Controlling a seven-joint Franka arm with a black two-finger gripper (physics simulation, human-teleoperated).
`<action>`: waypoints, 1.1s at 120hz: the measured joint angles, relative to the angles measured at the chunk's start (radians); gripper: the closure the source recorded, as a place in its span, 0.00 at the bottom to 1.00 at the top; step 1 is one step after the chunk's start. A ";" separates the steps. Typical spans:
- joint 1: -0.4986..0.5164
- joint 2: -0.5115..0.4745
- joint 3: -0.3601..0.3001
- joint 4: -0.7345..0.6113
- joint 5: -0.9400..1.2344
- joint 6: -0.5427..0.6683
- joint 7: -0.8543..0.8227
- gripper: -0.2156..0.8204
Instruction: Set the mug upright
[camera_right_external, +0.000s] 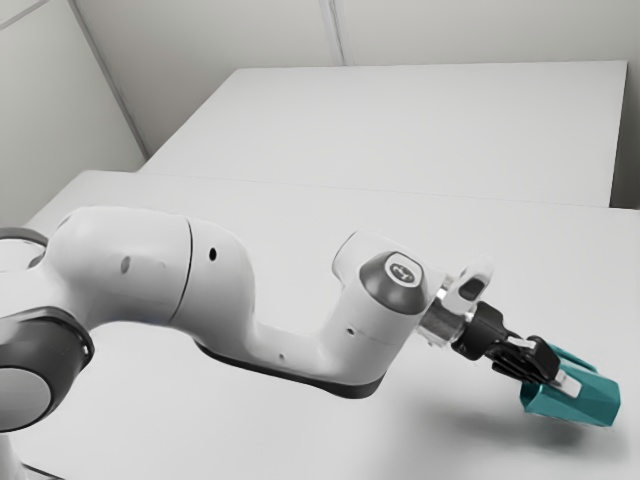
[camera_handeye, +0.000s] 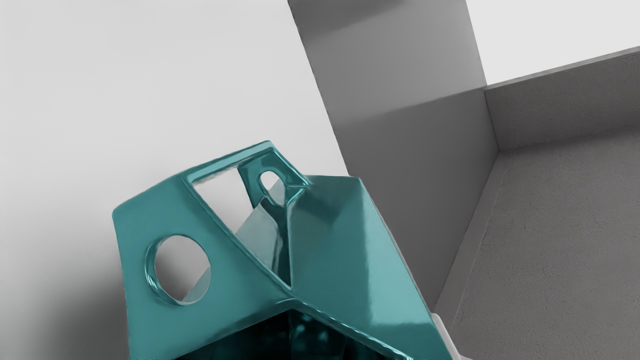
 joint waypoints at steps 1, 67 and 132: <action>0.002 -0.005 0.001 -0.003 0.007 0.002 -0.001 0.96; 0.348 -0.342 0.122 -0.124 1.127 -0.192 -0.319 0.96; 0.218 -0.361 0.190 -0.171 1.512 -0.412 -0.557 0.96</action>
